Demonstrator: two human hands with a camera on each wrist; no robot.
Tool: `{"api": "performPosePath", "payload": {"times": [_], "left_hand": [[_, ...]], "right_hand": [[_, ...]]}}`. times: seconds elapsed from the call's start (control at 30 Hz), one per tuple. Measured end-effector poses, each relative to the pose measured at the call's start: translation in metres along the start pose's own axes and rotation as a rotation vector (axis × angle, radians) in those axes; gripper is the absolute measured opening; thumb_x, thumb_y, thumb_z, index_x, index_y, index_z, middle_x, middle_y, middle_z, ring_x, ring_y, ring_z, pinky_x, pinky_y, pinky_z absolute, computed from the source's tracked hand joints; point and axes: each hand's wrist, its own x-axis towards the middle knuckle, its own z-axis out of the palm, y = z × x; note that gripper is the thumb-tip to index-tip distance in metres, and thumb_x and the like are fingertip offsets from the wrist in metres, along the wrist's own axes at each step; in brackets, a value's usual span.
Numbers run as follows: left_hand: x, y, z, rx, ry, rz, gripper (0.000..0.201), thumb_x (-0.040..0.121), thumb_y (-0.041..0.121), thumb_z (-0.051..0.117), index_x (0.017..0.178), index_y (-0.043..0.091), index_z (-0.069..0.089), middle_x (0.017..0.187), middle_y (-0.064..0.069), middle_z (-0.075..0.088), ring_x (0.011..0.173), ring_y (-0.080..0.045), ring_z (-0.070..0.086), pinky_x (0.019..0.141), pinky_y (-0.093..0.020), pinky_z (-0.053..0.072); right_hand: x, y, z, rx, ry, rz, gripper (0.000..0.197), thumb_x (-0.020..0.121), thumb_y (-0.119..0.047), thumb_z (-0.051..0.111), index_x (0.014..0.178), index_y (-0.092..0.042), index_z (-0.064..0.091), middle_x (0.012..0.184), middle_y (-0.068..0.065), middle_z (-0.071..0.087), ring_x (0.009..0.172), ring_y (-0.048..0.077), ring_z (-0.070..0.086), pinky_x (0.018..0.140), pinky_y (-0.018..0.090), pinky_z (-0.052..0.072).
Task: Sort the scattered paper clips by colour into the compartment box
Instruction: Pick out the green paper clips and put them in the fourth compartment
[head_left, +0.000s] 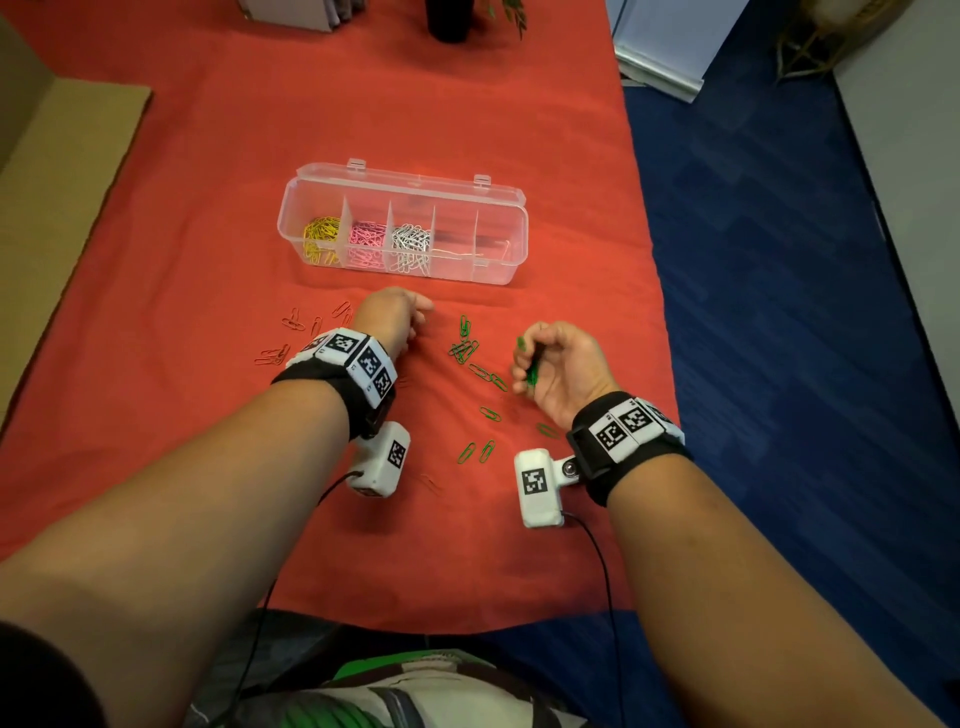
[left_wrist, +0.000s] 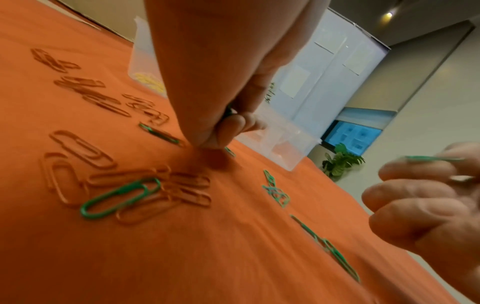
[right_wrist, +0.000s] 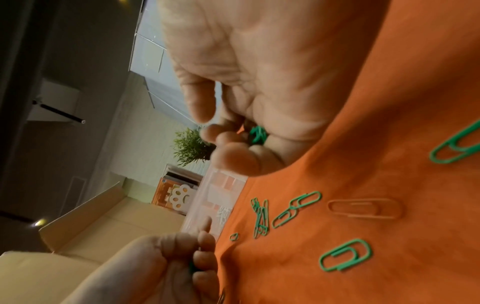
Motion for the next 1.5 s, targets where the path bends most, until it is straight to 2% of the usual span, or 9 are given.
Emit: {"api": "performPosePath", "payload": {"times": [0.2, 0.3, 0.5, 0.7, 0.9, 1.03, 1.17, 1.33, 1.5], "left_hand": [[0.005, -0.008, -0.008, 0.205, 0.128, 0.256, 0.012, 0.083, 0.018, 0.061, 0.086, 0.012, 0.071, 0.085, -0.004, 0.068, 0.076, -0.015, 0.057, 0.075, -0.022, 0.041], [-0.001, -0.015, 0.002, 0.48, 0.072, 0.362, 0.013, 0.081, 0.02, 0.065, 0.092, 0.017, 0.073, 0.076, -0.001, 0.063, 0.074, -0.017, 0.059, 0.07, -0.019, 0.038], [-0.002, -0.029, 0.017, 0.875, 0.011, 0.504, 0.037, 0.081, 0.027, 0.067, 0.118, 0.022, 0.064, 0.117, -0.007, 0.067, 0.111, -0.024, 0.059, 0.091, -0.022, 0.041], [0.002, -0.035, 0.017, 1.007, -0.001, 0.536, 0.023, 0.082, 0.025, 0.065, 0.101, 0.014, 0.068, 0.108, -0.014, 0.062, 0.102, -0.031, 0.058, 0.087, -0.033, 0.043], [0.003, -0.029, 0.015, 0.755, 0.009, 0.414, 0.021, 0.088, 0.023, 0.052, 0.086, 0.006, 0.064, 0.089, -0.015, 0.063, 0.087, -0.028, 0.057, 0.079, -0.032, 0.042], [-0.013, -0.017, 0.002, -0.059, -0.301, 0.102, 0.008, 0.062, 0.022, 0.045, 0.061, 0.014, 0.045, 0.05, 0.003, 0.045, 0.048, -0.014, 0.034, 0.045, -0.021, 0.027], [-0.028, -0.018, -0.012, -0.577, -0.573, 0.055, 0.012, 0.055, 0.021, 0.036, 0.053, 0.011, 0.042, 0.052, -0.002, 0.035, 0.044, -0.013, 0.027, 0.046, -0.022, 0.017], [-0.024, -0.016, -0.014, -0.572, -0.53, -0.106, 0.018, 0.065, 0.017, 0.039, 0.066, 0.009, 0.055, 0.057, -0.003, 0.046, 0.042, -0.01, 0.037, 0.037, -0.013, 0.027], [-0.01, -0.018, -0.003, -0.011, -0.222, 0.032, 0.026, 0.096, 0.028, 0.044, 0.078, 0.02, 0.061, 0.057, 0.004, 0.037, 0.036, -0.004, 0.033, 0.034, -0.012, 0.027]], "right_hand": [[0.014, 0.002, 0.016, -0.137, 0.129, 0.001, 0.033, 0.089, -0.02, 0.044, 0.057, -0.019, 0.034, 0.05, -0.004, 0.033, 0.041, 0.01, 0.03, 0.038, 0.017, 0.021], [0.022, 0.01, 0.014, -0.674, 0.256, -0.071, 0.025, 0.083, -0.009, 0.053, 0.063, -0.021, 0.046, 0.057, -0.005, 0.042, 0.047, 0.011, 0.037, 0.037, 0.018, 0.028], [0.022, 0.027, 0.012, -1.37, 0.306, -0.236, 0.01, 0.078, -0.014, 0.057, 0.087, -0.013, 0.061, 0.096, 0.009, 0.064, 0.093, 0.026, 0.059, 0.084, 0.031, 0.045], [0.017, 0.038, 0.011, -1.634, 0.301, -0.297, 0.025, 0.082, -0.013, 0.054, 0.106, -0.004, 0.053, 0.113, 0.016, 0.051, 0.107, 0.035, 0.052, 0.09, 0.036, 0.042], [0.021, 0.026, 0.011, -1.294, 0.28, -0.26, 0.014, 0.086, -0.005, 0.046, 0.095, -0.011, 0.055, 0.092, 0.008, 0.059, 0.083, 0.023, 0.053, 0.079, 0.03, 0.042], [0.02, 0.016, 0.016, -0.631, 0.18, -0.091, 0.029, 0.09, 0.002, 0.034, 0.083, -0.016, 0.056, 0.066, -0.002, 0.044, 0.054, 0.009, 0.038, 0.042, 0.019, 0.035], [0.012, 0.003, 0.024, -0.082, 0.121, 0.037, 0.025, 0.087, -0.007, 0.035, 0.069, -0.01, 0.051, 0.063, 0.003, 0.04, 0.053, 0.014, 0.04, 0.04, 0.018, 0.034], [0.029, 0.012, 0.035, -1.126, 0.198, -0.064, 0.02, 0.083, -0.009, 0.049, 0.064, -0.013, 0.051, 0.071, 0.012, 0.052, 0.066, 0.023, 0.049, 0.06, 0.03, 0.039], [0.028, 0.032, 0.038, -1.613, 0.299, -0.259, 0.03, 0.084, -0.023, 0.053, 0.108, -0.004, 0.055, 0.115, 0.018, 0.054, 0.107, 0.036, 0.053, 0.093, 0.038, 0.043]]}}
